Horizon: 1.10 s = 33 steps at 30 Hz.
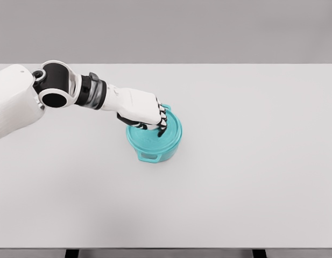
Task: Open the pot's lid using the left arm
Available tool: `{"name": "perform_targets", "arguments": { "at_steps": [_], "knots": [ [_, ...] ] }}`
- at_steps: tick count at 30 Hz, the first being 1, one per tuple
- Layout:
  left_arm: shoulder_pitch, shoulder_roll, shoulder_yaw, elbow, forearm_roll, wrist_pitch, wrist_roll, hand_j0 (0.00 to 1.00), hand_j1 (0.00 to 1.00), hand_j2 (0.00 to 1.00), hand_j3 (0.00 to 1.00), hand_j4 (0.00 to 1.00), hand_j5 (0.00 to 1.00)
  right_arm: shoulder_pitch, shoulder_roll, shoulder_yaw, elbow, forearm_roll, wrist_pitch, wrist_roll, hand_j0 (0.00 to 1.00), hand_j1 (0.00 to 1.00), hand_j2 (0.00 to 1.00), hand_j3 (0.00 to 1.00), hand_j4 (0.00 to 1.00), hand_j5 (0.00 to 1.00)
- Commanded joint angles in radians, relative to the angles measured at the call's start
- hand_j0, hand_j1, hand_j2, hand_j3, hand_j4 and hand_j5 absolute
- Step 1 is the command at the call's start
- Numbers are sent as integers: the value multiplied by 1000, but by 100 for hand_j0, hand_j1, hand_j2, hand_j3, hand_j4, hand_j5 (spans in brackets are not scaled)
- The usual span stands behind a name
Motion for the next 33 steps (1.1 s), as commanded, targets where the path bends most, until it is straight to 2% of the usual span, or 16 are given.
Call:
{"name": "perform_targets", "arguments": {
  "at_steps": [1,6,13,16,18,23,26,27,28,29,33],
  "knots": [
    [0,3,2,-1,7,3,1,48,48,48,48,48,48,0,0,0,0,1,0,0,100,100,100,100,100,100],
    [-8,25,8,-4,13,3,1,45,45,45,45,45,45,0,0,0,0,-1,0,0,100,100,100,100,100,100],
    [-21,184,47,-7,30,3,1,45,45,45,45,45,45,0,0,0,0,-1,0,0,100,100,100,100,100,100],
    [-20,207,54,-5,29,3,1,45,45,45,45,45,45,0,0,0,0,1,0,0,100,100,100,100,100,100],
    [-17,255,54,-5,29,3,1,45,45,45,45,45,45,0,0,0,0,-1,0,0,100,100,100,100,100,100],
    [-12,272,53,-4,26,3,1,47,47,47,47,47,47,0,0,0,0,1,0,0,100,100,100,100,100,100],
    [-12,272,53,4,23,3,1,58,58,58,58,58,58,0,0,0,0,1,0,0,100,100,100,100,100,100],
    [-11,272,51,5,23,3,1,73,73,73,73,73,73,0,0,0,0,1,0,0,100,100,100,100,100,100],
    [-11,272,51,5,24,3,1,93,93,93,93,93,93,0,0,0,0,1,0,0,100,100,100,100,100,100],
    [-11,272,51,7,24,3,1,100,100,100,100,100,100,0,0,0,0,-1,0,0,100,100,100,100,100,100],
    [-11,272,50,7,27,3,1,100,100,100,100,100,100,0,0,0,0,-1,0,0,100,100,100,100,100,100]
  ]
}}
